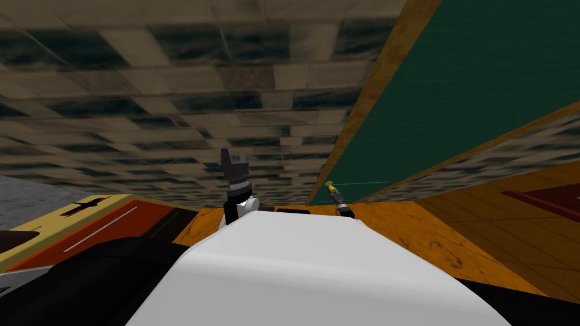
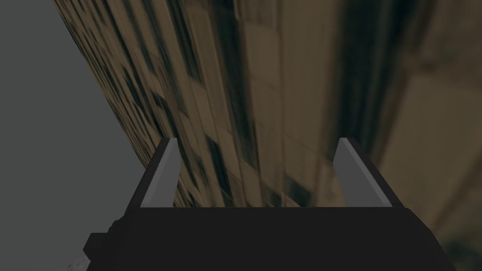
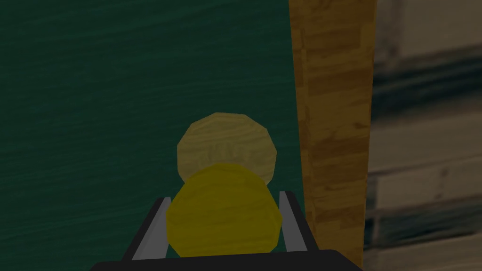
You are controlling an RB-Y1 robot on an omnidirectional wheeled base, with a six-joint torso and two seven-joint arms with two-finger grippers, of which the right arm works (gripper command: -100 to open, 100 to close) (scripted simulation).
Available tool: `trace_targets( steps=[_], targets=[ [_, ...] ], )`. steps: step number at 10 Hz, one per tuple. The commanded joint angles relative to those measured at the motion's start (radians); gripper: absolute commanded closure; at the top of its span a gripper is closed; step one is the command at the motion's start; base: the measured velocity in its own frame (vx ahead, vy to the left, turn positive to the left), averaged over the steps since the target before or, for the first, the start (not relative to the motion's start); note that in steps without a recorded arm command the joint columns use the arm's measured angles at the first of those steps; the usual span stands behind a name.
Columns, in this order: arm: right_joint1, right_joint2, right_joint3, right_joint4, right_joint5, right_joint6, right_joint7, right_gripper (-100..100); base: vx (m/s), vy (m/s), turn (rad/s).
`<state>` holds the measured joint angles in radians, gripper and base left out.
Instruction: Pull the door open
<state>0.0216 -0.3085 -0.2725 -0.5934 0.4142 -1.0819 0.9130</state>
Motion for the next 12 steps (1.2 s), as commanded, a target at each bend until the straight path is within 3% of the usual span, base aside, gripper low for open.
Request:
trace_targets(
  steps=[1,12],
  targets=[
    [0.001,0.001,0.007,-0.002,-0.015,0.001,-0.035,100,-0.052,-0.026,0.062],
    [-0.006,-0.002,0.06,-0.012,-0.142,0.026,-0.322,100,-0.05,-0.03,0.077]
  ],
)
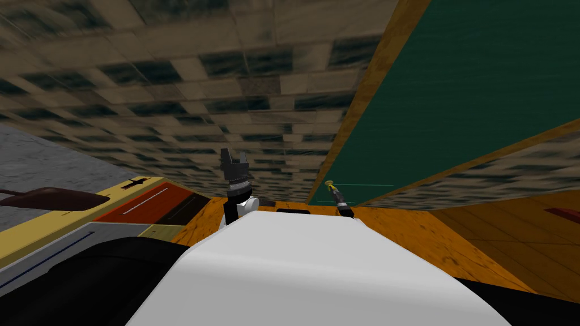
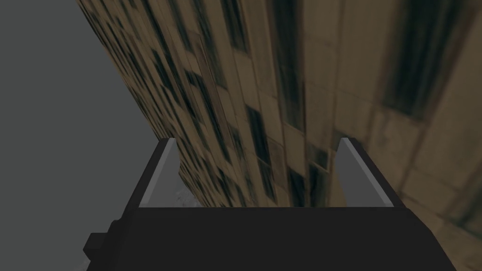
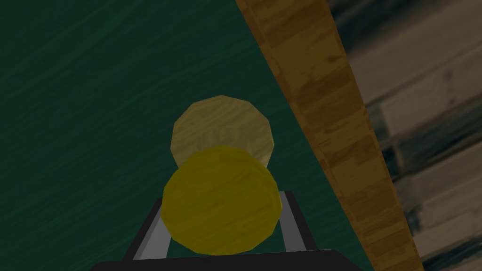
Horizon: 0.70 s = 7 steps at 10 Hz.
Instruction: Pull the door open
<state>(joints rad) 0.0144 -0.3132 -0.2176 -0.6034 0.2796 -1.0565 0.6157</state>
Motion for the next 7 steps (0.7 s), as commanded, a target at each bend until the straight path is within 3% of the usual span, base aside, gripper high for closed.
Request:
trace_targets(
  steps=[1,7],
  targets=[
    [0.001,0.002,0.012,-0.003,-0.025,0.004,-0.05,100,-0.05,-0.037,0.09],
    [-0.002,0.001,0.036,-0.008,-0.081,0.015,-0.182,100,-0.044,-0.028,0.068]
  ],
)
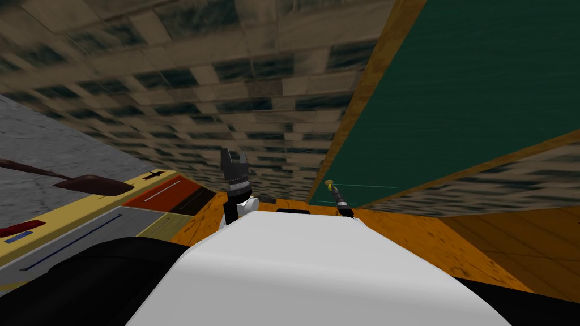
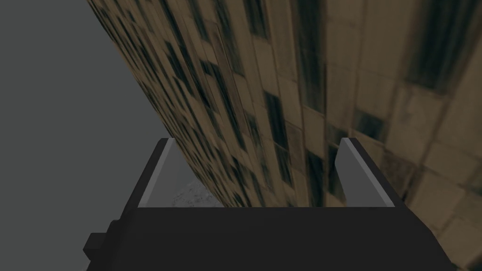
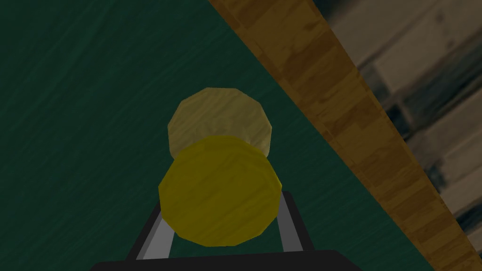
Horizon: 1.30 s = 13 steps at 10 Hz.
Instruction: Pull the door open
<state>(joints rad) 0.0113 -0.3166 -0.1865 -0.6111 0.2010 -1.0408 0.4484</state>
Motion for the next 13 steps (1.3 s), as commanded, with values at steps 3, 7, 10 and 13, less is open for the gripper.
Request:
trace_targets(
  steps=[3,7,10,13],
  targets=[
    [-0.001,0.003,0.021,-0.003,-0.041,0.007,-0.095,100,-0.035,-0.022,0.061],
    [-0.003,0.002,0.038,-0.006,-0.082,0.015,-0.178,100,-0.044,-0.028,0.069],
    [-0.005,0.001,0.055,-0.01,-0.123,0.023,-0.26,100,-0.046,-0.027,0.078],
    [-0.007,0.0,0.073,-0.013,-0.167,0.031,-0.34,100,-0.041,-0.026,0.065]
  ],
)
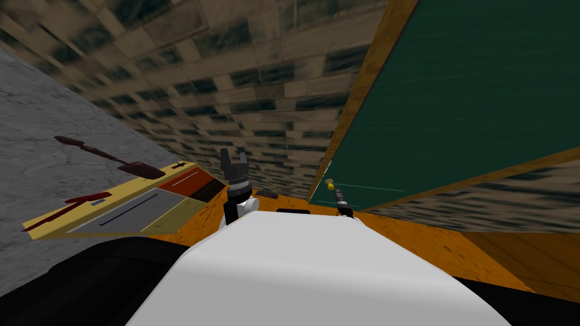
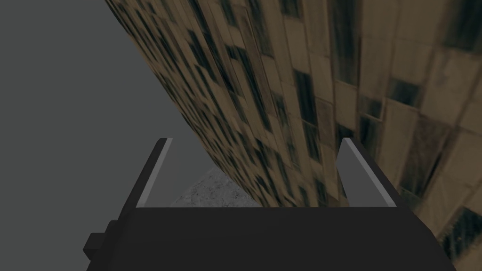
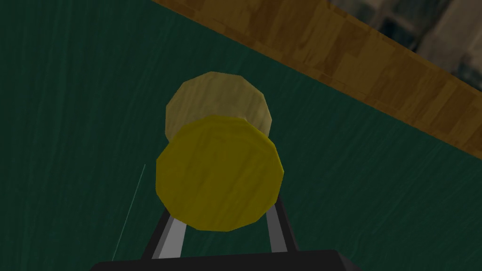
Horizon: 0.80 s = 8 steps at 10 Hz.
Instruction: Pull the door open
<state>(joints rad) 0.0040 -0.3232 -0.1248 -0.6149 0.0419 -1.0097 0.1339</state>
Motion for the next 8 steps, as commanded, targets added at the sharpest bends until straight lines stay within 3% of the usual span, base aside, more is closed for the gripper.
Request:
trace_targets(
  steps=[1,3,6,8],
  targets=[
    [0.0,0.007,0.011,-0.01,-0.008,0.0,-0.028,100,-0.036,-0.018,0.041],
    [-0.002,0.006,0.03,-0.013,-0.052,0.009,-0.095,100,-0.059,-0.031,0.091],
    [-0.003,0.005,0.039,-0.015,-0.074,0.013,-0.152,100,-0.039,-0.017,0.056],
    [-0.005,0.004,0.058,-0.019,-0.119,0.022,-0.22,100,-0.053,-0.026,0.096]
  ],
)
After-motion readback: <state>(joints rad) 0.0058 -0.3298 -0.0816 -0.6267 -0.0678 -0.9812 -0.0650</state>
